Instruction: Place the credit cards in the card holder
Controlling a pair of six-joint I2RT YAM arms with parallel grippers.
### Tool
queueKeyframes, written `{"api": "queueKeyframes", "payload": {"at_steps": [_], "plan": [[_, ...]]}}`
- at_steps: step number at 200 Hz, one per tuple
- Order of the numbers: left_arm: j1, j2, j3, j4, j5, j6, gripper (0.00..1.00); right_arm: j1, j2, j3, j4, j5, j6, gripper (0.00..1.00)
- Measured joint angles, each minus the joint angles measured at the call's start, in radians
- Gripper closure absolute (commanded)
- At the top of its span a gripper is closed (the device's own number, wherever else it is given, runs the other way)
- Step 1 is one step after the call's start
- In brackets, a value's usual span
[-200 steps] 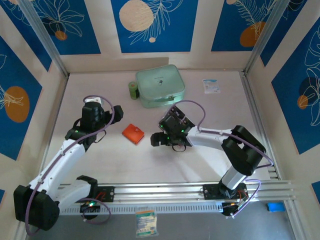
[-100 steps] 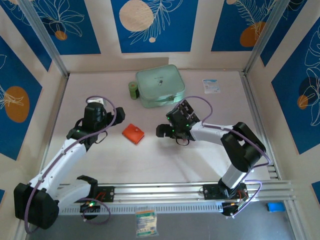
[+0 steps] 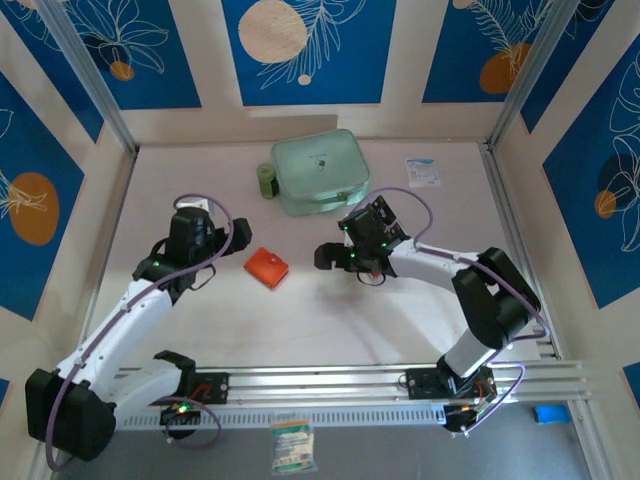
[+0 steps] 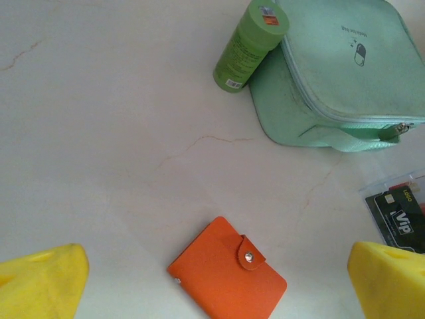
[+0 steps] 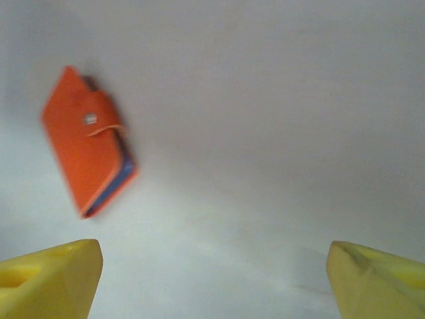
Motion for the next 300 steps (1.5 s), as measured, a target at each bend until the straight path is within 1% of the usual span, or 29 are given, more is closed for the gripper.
{"api": "queueKeyframes", "payload": {"at_steps": [14,34,47,78,110,132,196,215,279,300], "plan": [[-0.001,-0.009,-0.020,-0.007,0.000,-0.005,0.00,0.012,0.000,0.009,0.016,-0.047,0.027,0.19],[-0.001,-0.010,-0.052,-0.021,-0.002,-0.010,0.00,0.021,0.016,0.011,0.045,-0.113,0.081,0.28],[-0.001,-0.010,-0.070,-0.032,-0.009,-0.016,0.00,0.021,0.049,0.018,0.074,-0.152,0.119,0.35],[-0.002,-0.010,-0.085,-0.053,-0.020,-0.016,0.00,0.022,0.150,0.040,0.151,-0.224,0.198,0.44],[-0.002,-0.009,-0.085,-0.060,-0.027,-0.016,0.00,0.028,0.214,0.058,0.200,-0.260,0.254,0.46],[-0.002,-0.008,-0.085,-0.060,-0.027,-0.016,0.00,0.032,0.239,0.068,0.231,-0.278,0.280,0.51],[-0.002,-0.008,-0.085,-0.060,-0.034,-0.016,0.00,0.036,0.309,0.092,0.310,-0.312,0.340,0.59],[-0.002,-0.005,-0.085,-0.060,-0.034,-0.016,0.00,0.037,0.333,0.099,0.329,-0.320,0.356,0.63],[-0.002,0.013,-0.085,-0.075,-0.034,-0.016,0.00,0.044,0.372,0.127,0.375,-0.339,0.386,0.70],[-0.002,0.024,-0.085,-0.076,-0.034,-0.016,0.00,0.044,0.391,0.133,0.388,-0.345,0.398,0.70]]}}
